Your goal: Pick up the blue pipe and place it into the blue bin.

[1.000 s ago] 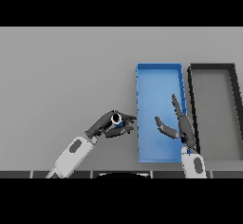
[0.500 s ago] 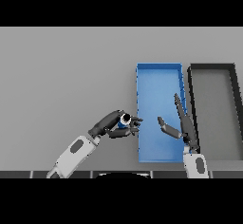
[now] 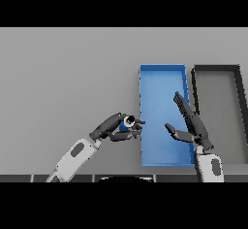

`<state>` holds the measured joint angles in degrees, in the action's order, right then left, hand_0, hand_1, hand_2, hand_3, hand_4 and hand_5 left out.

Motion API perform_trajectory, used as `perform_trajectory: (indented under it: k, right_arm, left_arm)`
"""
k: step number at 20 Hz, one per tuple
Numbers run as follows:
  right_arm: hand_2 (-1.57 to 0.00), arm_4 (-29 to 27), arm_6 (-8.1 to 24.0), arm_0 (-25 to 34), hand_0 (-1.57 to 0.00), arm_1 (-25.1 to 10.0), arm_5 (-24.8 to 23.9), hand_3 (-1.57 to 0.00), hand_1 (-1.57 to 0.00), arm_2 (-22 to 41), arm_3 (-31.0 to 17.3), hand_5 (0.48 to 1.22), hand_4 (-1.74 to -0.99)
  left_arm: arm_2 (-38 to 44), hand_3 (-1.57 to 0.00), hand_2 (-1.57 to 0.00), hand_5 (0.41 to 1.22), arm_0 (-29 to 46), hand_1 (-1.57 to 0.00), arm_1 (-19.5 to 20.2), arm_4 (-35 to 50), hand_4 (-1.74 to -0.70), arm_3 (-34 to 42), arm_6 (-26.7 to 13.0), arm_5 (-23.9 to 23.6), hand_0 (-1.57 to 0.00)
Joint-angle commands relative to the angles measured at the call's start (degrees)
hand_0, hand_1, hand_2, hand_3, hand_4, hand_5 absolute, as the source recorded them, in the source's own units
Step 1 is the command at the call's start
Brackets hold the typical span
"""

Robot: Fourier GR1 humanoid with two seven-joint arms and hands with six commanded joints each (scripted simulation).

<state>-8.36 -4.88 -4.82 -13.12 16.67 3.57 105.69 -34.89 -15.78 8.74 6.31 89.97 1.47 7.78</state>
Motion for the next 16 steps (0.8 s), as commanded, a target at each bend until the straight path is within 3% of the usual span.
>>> perform_trajectory:
  k: [1, 4, 8, 12, 16]
  right_arm:
    - [0.00, -3.0, 2.4, 0.8, 0.00, -1.5, 2.2, 0.00, 0.00, 0.4, 1.8, 0.558, -1.256]
    - [0.00, -9.2, 10.0, 4.9, 0.00, -6.6, 6.9, 0.00, 0.00, 2.4, 6.9, 0.500, -1.314]
    - [0.00, -11.7, 17.2, 11.7, 0.00, -8.0, 9.8, 0.00, 0.00, 6.8, 8.2, 0.503, -1.309]
    - [0.00, -9.5, 19.2, 18.7, 0.00, -7.0, 12.6, 0.00, 0.00, 11.3, 7.0, 0.523, -1.294]
    - [0.00, -9.1, 22.4, 22.9, 0.00, -4.1, 13.6, 0.00, 0.00, 14.9, 5.0, 0.531, -1.232]
  left_arm:
    - [-0.6, -1.50, -1.57, 1.221, 0.2, -1.57, -0.7, -0.7, -1.74, -0.1, -0.2, -0.5, -1.57]
    - [0.3, -1.49, -1.57, 1.221, -0.2, -1.57, 0.0, -0.3, -1.74, -0.2, 0.6, 0.1, -1.57]
    - [0.2, -1.49, -1.57, 1.221, -0.8, -1.57, -0.1, -0.8, -1.74, -0.3, 1.2, 0.5, -1.57]
    - [0.8, -1.49, -1.57, 1.221, -1.2, -1.57, -0.1, -0.3, -1.74, -0.3, 0.1, 0.8, -1.57]
    - [0.0, -1.52, -1.57, 1.221, -0.3, -1.57, -0.5, 0.0, -1.74, -0.1, 1.9, 2.2, -1.57]
